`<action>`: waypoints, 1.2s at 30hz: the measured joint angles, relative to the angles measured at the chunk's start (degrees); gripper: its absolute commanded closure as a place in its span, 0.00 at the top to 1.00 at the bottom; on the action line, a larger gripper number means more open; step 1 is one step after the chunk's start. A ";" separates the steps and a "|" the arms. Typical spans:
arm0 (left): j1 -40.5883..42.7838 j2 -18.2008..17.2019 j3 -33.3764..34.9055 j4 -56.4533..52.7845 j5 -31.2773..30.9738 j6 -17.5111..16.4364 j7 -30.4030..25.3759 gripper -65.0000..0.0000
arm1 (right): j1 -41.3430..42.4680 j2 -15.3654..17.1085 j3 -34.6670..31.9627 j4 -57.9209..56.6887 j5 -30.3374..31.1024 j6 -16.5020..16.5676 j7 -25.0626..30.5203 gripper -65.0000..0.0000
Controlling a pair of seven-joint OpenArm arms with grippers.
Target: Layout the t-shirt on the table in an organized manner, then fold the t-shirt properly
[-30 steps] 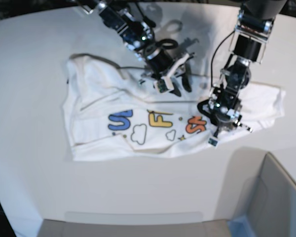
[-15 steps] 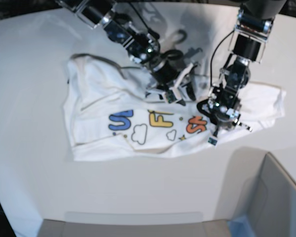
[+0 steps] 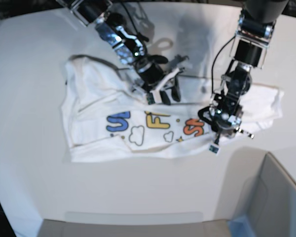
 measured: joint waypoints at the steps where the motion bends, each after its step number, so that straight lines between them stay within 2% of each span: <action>1: 0.02 0.02 0.00 0.00 0.00 0.00 -0.04 0.07 | -0.13 0.00 0.04 0.00 -0.02 -0.02 0.02 0.32; 14: -7.72 0.02 0.00 -1.22 -0.22 -0.13 -0.20 0.07 | -3.91 -0.02 0.42 1.18 -1.20 -0.63 2.62 0.32; 20: -14.58 0.11 0.00 -15.72 0.13 -0.24 -13.00 0.07 | -7.43 2.58 0.24 6.05 -0.81 -0.46 1.86 0.32; 26: -19.54 0.22 0.00 -24.90 -0.22 -0.85 -21.77 0.08 | -8.50 3.98 0.31 7.56 -0.46 -0.17 1.27 0.32; 28: -20.81 0.28 1.36 -25.40 -0.13 -0.57 -23.10 0.13 | -8.57 3.91 0.31 7.56 -0.44 -0.20 1.29 0.32; 34: -20.79 0.04 16.83 -25.46 -0.04 -0.68 -22.45 0.37 | -8.72 3.93 0.31 7.74 -0.42 -0.22 1.29 0.32; 36: -20.11 0.13 19.30 -25.46 -0.22 -0.90 -22.47 0.41 | -8.72 3.91 0.31 7.74 -0.42 -0.22 1.29 0.32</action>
